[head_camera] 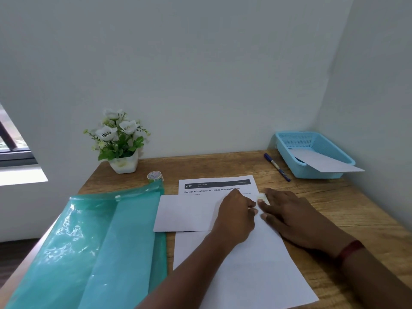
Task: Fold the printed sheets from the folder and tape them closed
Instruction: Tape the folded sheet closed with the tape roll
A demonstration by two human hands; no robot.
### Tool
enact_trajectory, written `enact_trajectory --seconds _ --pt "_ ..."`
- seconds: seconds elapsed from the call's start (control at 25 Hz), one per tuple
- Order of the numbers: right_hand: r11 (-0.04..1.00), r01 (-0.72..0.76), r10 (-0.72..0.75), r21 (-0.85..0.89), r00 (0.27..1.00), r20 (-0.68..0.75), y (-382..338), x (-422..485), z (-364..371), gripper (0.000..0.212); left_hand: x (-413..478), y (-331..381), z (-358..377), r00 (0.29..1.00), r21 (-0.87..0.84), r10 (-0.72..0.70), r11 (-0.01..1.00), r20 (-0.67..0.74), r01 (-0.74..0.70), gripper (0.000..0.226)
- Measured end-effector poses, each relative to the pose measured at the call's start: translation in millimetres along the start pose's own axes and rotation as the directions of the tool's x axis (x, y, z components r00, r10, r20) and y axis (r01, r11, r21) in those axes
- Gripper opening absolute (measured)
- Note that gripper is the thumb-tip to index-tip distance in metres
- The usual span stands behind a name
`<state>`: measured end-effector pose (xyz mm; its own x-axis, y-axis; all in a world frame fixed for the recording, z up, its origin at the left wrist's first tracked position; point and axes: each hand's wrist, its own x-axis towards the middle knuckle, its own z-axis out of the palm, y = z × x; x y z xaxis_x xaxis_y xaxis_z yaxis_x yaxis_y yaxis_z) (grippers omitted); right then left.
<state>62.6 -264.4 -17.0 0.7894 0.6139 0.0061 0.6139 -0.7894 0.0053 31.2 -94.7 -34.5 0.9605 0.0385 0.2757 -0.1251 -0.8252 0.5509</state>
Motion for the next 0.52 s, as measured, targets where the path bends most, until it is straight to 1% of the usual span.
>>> enact_trajectory --seconds 0.08,0.12,0.16,0.2,0.28,0.36,0.4,0.44,0.48,0.52 --pt "0.998 -0.004 0.005 -0.067 1.000 0.014 -8.3 -0.2 -2.1 0.072 0.3 -1.6 0.5 1.000 0.008 0.007 1.000 0.017 -0.007 0.028" --pt "0.997 -0.004 0.004 -0.076 1.000 0.011 -12.3 -0.6 -2.9 0.082 -0.5 -2.0 0.5 1.000 0.016 0.012 1.000 0.026 -0.012 0.027" --pt "0.997 -0.015 0.015 -0.074 1.000 0.002 -14.9 -1.2 -2.9 0.088 -1.6 -0.8 -0.6 0.999 0.023 0.011 1.000 0.038 -0.012 0.026" --pt "0.998 -0.026 0.024 -0.066 1.000 -0.019 -15.9 -1.1 -2.2 0.086 -1.8 1.4 -3.8 0.999 0.021 0.006 1.000 0.052 -0.007 0.026" --pt "0.998 -0.024 0.020 -0.059 0.997 -0.068 -13.4 -0.2 0.7 0.072 -0.1 7.7 -18.0 0.996 -0.055 -0.021 0.998 0.081 0.026 0.026" --pt "0.998 -0.019 0.015 -0.056 0.997 -0.072 -6.7 0.2 2.6 0.060 2.2 10.8 -42.0 0.996 -0.099 -0.025 0.995 0.089 0.034 0.028" --pt "0.999 -0.021 0.018 -0.048 0.998 -0.068 -3.3 -0.7 2.8 0.058 1.8 8.3 -55.6 0.998 -0.076 -0.016 0.997 0.066 0.021 0.028" --pt "0.999 -0.023 0.021 -0.035 0.998 -0.061 -1.4 -0.6 1.8 0.058 -1.8 1.2 -71.2 1.000 -0.018 0.002 1.000 0.022 -0.002 0.027" --pt "0.999 -0.036 0.035 -0.022 0.998 -0.054 1.4 -1.5 0.4 0.058 -6.7 -9.7 -84.1 1.000 0.056 0.021 0.998 -0.013 -0.020 0.026" --pt "0.998 -0.055 0.055 -0.006 0.997 -0.049 3.7 -2.4 -1.8 0.057 -13.2 -22.1 -96.5 0.999 0.134 0.009 0.991 -0.035 -0.004 0.025"
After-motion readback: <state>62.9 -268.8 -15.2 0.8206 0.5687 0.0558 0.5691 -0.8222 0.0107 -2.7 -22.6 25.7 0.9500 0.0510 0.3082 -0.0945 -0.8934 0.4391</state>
